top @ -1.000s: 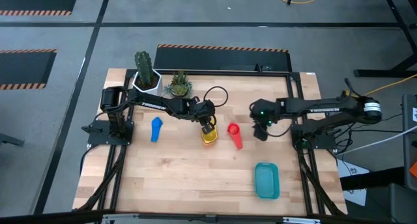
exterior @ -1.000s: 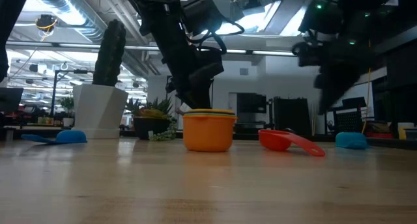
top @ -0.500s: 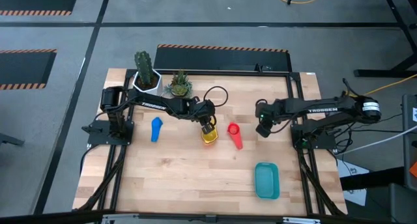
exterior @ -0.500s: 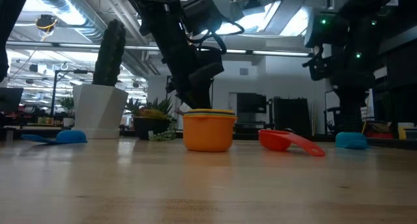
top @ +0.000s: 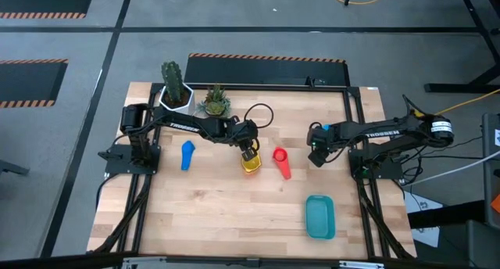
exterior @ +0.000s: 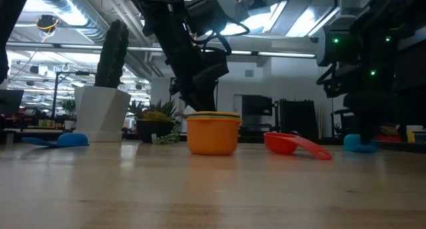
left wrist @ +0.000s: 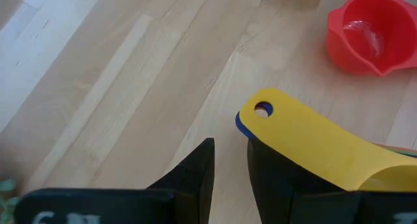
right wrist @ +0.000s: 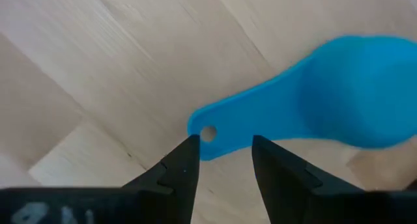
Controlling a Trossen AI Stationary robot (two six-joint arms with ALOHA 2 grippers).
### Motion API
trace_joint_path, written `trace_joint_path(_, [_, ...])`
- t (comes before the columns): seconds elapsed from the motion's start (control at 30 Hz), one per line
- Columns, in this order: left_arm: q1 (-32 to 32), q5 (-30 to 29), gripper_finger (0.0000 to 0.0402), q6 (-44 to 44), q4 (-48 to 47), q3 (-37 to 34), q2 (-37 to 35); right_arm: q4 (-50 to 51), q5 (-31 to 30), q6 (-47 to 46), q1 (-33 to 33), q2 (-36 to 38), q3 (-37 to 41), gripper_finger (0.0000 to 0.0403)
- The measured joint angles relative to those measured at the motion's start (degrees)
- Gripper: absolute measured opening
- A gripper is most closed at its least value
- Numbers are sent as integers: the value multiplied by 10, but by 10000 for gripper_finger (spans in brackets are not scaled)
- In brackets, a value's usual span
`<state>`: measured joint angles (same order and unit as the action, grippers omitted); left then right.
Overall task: Nest measuring cups in basket
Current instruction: Stack the sky blue measuring cup on top of the yellow measuring cup
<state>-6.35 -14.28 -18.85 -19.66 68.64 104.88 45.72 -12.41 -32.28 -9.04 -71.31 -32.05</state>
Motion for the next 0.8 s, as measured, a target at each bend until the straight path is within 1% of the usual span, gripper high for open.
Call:
trace_joint_path(0.17, [0,0,85,0,0,0,0,-18,0,13,0,0,-1,145])
trace_joint_path(0.3, [0,0,85,0,0,0,0,-19,-1,26,0,0,-16,145])
trace_joint_path(0.6, [0,0,85,0,0,0,0,-28,0,13,0,0,-22,145])
trace_joint_path(0.8, [0,0,85,0,0,0,0,-31,-1,13,21,0,-22,145])
